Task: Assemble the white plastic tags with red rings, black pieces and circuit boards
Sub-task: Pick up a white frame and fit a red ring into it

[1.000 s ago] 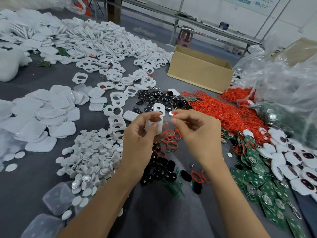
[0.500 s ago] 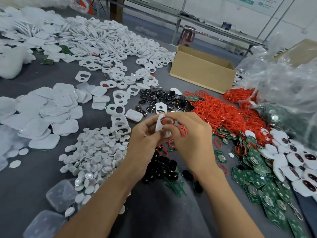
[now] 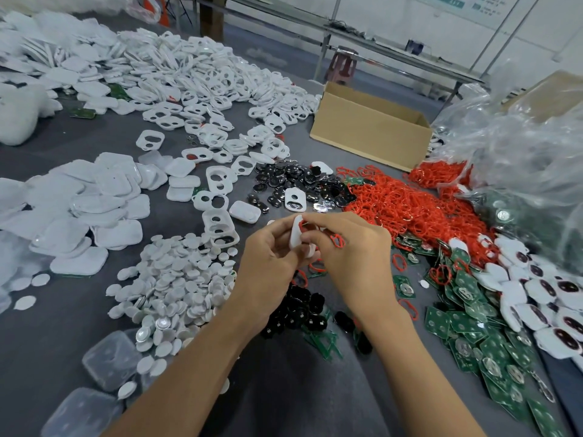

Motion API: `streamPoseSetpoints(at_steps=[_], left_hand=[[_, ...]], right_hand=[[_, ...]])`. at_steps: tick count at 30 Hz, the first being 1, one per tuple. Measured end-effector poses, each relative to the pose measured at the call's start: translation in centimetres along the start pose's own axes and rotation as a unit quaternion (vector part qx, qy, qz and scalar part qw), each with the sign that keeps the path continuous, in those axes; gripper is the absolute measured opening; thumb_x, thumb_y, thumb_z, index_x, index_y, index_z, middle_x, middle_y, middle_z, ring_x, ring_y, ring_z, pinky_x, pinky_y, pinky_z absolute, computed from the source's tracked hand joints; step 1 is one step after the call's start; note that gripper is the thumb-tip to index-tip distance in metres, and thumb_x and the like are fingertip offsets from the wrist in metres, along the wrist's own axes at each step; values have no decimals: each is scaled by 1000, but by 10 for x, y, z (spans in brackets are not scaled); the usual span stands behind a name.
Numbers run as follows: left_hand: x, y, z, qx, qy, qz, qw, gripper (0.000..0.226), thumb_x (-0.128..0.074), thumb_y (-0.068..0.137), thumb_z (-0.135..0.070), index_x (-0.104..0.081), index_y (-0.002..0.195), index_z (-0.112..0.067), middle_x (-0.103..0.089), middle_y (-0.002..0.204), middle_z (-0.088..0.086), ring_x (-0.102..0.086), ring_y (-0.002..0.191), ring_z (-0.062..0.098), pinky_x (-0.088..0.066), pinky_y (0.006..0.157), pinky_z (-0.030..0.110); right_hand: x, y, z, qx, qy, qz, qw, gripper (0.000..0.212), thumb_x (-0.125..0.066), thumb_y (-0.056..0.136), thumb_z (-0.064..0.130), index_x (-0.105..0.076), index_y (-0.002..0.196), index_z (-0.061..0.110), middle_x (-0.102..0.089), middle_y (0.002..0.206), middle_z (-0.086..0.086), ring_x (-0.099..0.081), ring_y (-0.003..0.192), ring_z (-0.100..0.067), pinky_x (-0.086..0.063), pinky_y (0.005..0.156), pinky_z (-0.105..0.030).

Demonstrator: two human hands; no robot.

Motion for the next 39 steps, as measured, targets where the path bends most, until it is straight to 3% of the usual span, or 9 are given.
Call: streamPoseSetpoints(at_steps=[4,7,13,21,28,35,39], left_hand=[[-1,-2,0,13,-33,4,999,18,-58,94,-2,-69,107,-9,-75,84,2,-69,75,9,-61,77,33],[0,-2,0,10,-28,-11,999,16,-56,97,-12,-70,104,-11,-73,77,-3,-69,70,8,-59,79,40],[3,0,4,16,-59,-36,997,16,-57,95,-11,-70,104,-10,-74,78,2,-71,71,11,-60,70,29],[4,-1,2,11,-68,-53,996,14,-59,93,-7,-71,98,-14,-74,71,0,-71,65,10,-58,64,24],[7,-1,1,13,-88,-62,994,12,-59,91,-3,-69,95,-8,-71,63,-1,-69,59,10,-59,60,26],[6,-1,-1,7,-79,-58,995,16,-57,93,-4,-71,93,-12,-73,69,-1,-70,66,9,-57,60,24],[7,0,-2,10,-91,-53,994,17,-57,93,-4,-72,94,-10,-74,75,4,-70,70,12,-57,60,25]], right_hand=[[2,3,-5,-12,20,9,1000,24,-76,68,-3,-79,85,14,-75,81,1,-63,75,-8,-41,72,-2],[1,4,-5,-11,38,23,999,22,-76,69,-2,-79,86,12,-74,80,1,-62,73,-6,-44,72,-7],[2,5,-4,10,45,30,998,21,-76,70,-3,-78,86,11,-75,82,0,-67,76,-14,-49,73,-17],[2,2,-2,29,23,7,999,19,-77,72,-3,-79,86,10,-75,84,0,-68,75,-15,-50,72,-18],[0,0,3,40,28,7,999,22,-77,71,-5,-78,87,10,-74,84,-3,-68,76,-18,-52,70,-26],[1,-3,9,87,-20,-18,996,16,-75,75,-2,-77,85,11,-72,73,-3,-66,72,-23,-50,67,-33],[-1,-3,11,111,-36,-19,993,12,-76,76,4,-78,85,11,-75,85,3,-69,86,-20,-50,76,-39]])
Point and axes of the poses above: each hand's wrist, its own y-axis towards the middle knuckle, its own x-axis out of the back of the hand, z = x × y, the point moved 6 cm from there along y, towards the middle knuckle
